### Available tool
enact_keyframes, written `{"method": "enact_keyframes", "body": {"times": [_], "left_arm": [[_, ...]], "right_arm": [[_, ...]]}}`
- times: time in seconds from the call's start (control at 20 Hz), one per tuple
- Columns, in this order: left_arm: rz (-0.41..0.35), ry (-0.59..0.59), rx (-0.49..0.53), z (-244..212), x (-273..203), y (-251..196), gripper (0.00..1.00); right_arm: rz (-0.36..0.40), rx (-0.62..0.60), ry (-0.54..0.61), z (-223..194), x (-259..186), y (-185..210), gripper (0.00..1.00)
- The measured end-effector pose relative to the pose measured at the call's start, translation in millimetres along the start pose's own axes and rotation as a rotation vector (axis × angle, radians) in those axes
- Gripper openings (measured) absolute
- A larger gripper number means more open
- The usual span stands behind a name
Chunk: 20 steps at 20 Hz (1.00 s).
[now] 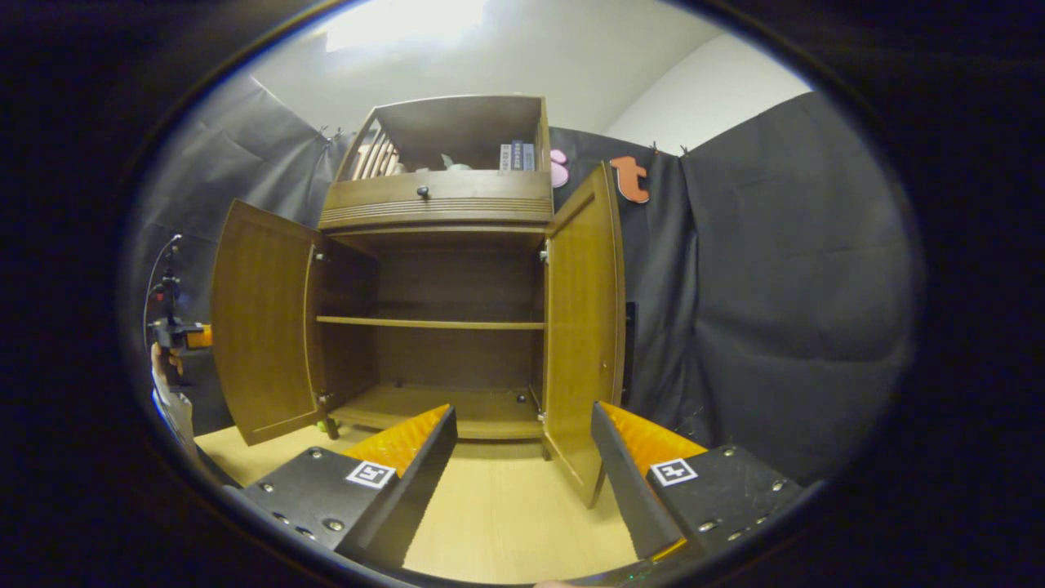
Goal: Open the right door of the double-door shoe cabinet with the right hand, and open the left door with the left hand.
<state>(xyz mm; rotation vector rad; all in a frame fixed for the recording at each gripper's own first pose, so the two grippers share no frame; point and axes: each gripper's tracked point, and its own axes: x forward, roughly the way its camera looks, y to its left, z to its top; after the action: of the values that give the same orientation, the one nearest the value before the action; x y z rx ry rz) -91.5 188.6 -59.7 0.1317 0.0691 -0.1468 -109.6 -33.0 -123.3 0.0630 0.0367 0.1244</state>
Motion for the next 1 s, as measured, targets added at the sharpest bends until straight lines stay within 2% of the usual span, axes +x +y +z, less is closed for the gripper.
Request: {"method": "enact_keyframes", "body": {"times": [0.25, 0.3, 0.35, 0.4, 0.45, 0.65, 0.7, 0.75, 0.85, 1.0], "left_arm": [[0.069, -0.01, -0.036, 2.6, -10.4, -1.6, 0.1], [0.086, -0.035, -0.031, 10.4, -17.5, -2.4, 0.14], [0.096, -0.048, -0.025, 14.6, -23.0, -4.0, 0.24], [0.108, -0.042, -0.014, 11.8, -26.1, -4.3, 0.27], [0.137, -0.019, -0.01, 5.9, -33.7, -0.7, 0.41], [0.253, 0.039, -0.005, 6.8, -52.2, 12.7, 0.74], [0.297, 0.039, -0.022, 8.4, -55.3, 19.7, 0.75], [0.33, 0.049, -0.036, 8.7, -58.9, 22.6, 0.84], [0.379, 0.055, -0.037, 12.3, -67.6, 23.4, 0.96], [0.4, 0.046, -0.02, 37.0, -73.1, 13.1, 0.93]], "right_arm": [[0.006, -0.007, 0.004, 2.1, 1.3, 6.9, 0.98], [0.006, -0.011, 0.006, 2.0, 0.9, 7.4, 0.98], [0.005, -0.015, 0.007, 3.1, 0.3, 7.4, 0.98], [0.007, -0.018, 0.005, 4.1, -1.9, 7.8, 0.98], [0.007, -0.017, 0.001, 6.2, -3.3, 8.9, 0.98], [0.012, -0.02, -0.008, 11.5, -3.3, 11.0, 0.98], [0.012, -0.023, -0.009, 12.2, -3.1, 11.1, 0.98], [0.013, -0.024, -0.008, 13.0, -3.4, 12.0, 0.98], [0.012, -0.024, -0.007, 13.8, -2.4, 11.3, 0.98], [-0.01, -0.025, 0.002, 15.9, -4.4, 5.2, 0.98]]}}
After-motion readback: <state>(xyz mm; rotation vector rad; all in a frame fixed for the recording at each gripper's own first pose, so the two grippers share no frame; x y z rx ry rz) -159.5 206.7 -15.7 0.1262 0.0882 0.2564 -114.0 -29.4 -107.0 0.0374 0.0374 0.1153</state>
